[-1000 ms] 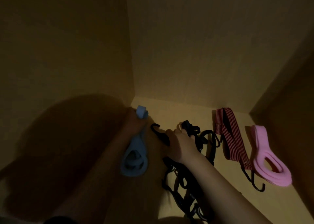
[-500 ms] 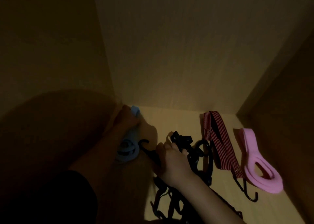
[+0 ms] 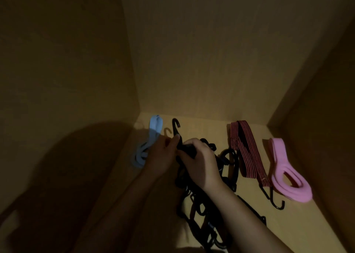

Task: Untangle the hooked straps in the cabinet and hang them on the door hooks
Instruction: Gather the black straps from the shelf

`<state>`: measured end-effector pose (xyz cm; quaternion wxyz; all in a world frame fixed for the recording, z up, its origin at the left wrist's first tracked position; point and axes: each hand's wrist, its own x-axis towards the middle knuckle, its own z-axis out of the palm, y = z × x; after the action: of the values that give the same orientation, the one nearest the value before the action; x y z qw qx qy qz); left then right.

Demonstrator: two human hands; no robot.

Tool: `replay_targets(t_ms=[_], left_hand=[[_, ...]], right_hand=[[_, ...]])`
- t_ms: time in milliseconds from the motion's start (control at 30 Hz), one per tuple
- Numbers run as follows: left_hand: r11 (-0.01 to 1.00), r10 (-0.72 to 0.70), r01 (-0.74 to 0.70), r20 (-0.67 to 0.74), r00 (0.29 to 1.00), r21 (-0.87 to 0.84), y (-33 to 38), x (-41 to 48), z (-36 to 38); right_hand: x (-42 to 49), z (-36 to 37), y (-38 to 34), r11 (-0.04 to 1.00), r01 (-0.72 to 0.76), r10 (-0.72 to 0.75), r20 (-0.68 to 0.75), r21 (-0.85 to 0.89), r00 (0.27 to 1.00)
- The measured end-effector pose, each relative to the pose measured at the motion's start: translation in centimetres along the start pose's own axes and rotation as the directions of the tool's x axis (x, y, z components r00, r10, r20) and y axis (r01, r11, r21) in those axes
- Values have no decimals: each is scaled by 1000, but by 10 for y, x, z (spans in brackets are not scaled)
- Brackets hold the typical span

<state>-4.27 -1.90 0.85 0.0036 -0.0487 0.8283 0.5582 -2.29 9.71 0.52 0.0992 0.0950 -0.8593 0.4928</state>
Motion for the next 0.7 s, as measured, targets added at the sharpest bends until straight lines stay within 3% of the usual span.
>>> replay_targets(t_ms=[100,300,433,500,600,667,700], left_hand=[[978,-34,67,167,985,-196,8,-21,0],[964,63,-40,77,995,-262,19,-41,-8],[921,96,-57,84,992,-385,24,-46,-12],[816,43,52,150,988,-576,28,-44,-11],[563,-15,147,168,986,-813,28,-47,-22],[318,-41,236,236,971,-918,28,-47,-34],[146,-6,341,344,939,-929,29,-51,-40]], right_hand=[[-11,-3,-12,978,-6,-13,88,210,996],[-35,7,-13,935,-141,137,34,326,990],[-48,13,-9,930,-85,65,69,358,996],[-50,11,-14,935,-52,41,38,350,998],[-56,10,-22,958,-1,14,-41,288,999],[-61,10,-21,967,-4,11,-24,254,1000],[-62,11,-20,980,4,-3,-5,200,1000]])
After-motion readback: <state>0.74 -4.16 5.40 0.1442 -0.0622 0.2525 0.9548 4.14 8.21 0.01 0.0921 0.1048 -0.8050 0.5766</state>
